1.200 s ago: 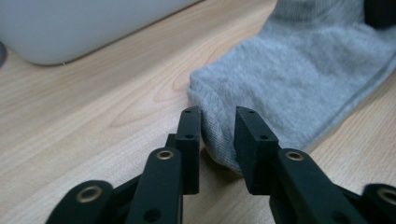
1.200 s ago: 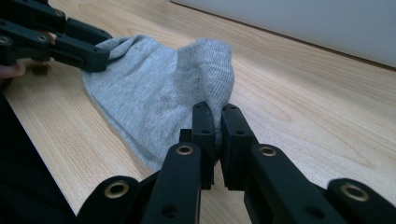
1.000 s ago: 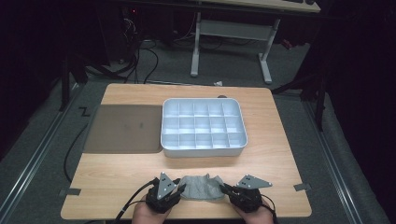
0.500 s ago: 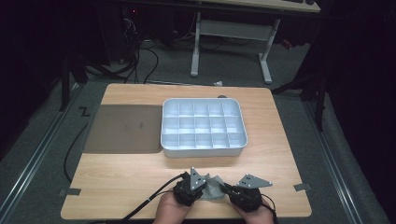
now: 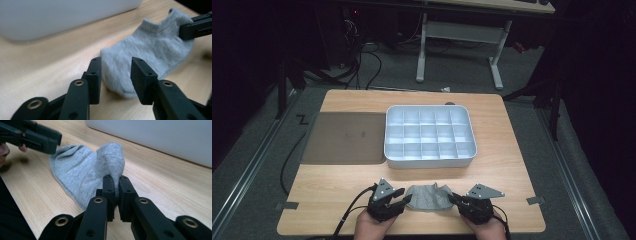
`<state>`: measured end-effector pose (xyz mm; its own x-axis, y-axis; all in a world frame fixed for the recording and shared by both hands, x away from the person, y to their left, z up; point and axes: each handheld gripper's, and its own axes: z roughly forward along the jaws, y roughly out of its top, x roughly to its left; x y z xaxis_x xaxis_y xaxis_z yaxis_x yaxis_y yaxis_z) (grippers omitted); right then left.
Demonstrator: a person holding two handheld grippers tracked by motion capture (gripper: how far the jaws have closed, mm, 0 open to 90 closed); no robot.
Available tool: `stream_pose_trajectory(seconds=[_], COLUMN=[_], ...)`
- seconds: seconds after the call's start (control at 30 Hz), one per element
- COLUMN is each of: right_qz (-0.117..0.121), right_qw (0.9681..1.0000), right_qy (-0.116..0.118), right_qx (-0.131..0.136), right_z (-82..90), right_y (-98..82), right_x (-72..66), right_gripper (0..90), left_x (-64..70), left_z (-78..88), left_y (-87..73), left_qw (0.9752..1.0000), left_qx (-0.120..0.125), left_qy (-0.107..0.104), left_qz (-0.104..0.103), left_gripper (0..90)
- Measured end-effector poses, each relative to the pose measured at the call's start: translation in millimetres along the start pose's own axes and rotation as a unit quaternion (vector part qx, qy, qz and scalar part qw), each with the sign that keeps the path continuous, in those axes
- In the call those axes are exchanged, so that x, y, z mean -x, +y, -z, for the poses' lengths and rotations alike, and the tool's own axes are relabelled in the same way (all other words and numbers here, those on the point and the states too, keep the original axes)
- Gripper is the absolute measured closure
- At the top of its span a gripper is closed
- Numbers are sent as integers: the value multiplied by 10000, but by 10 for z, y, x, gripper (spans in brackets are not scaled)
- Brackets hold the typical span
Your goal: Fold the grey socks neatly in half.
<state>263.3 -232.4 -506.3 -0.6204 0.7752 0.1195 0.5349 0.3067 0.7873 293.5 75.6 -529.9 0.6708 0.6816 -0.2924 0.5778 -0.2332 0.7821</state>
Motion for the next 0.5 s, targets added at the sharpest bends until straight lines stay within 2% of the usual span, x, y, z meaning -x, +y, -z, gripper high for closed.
stream_pose_trajectory(seconds=[0.13,0.23,0.3,0.5], right_qz=[94,170,241,428], right_qw=[9999,9997,9994,9981], right_qy=[-46,-117,-182,-312], right_qx=[-35,-113,-174,-322], right_z=[-10,-22,-25,-21], right_y=[46,87,126,271], right_x=[-37,-72,-89,-145], right_gripper=[856,855,854,850], left_x=[-47,-42,-32,-13], left_z=[-48,-61,-53,-18], left_y=[-14,-10,-11,3], left_qw=[9998,9997,9998,9997], left_qx=[-104,-102,-67,66], left_qy=[-69,-71,-92,-208], left_qz=[161,196,148,139], left_gripper=[627,735,798,821])
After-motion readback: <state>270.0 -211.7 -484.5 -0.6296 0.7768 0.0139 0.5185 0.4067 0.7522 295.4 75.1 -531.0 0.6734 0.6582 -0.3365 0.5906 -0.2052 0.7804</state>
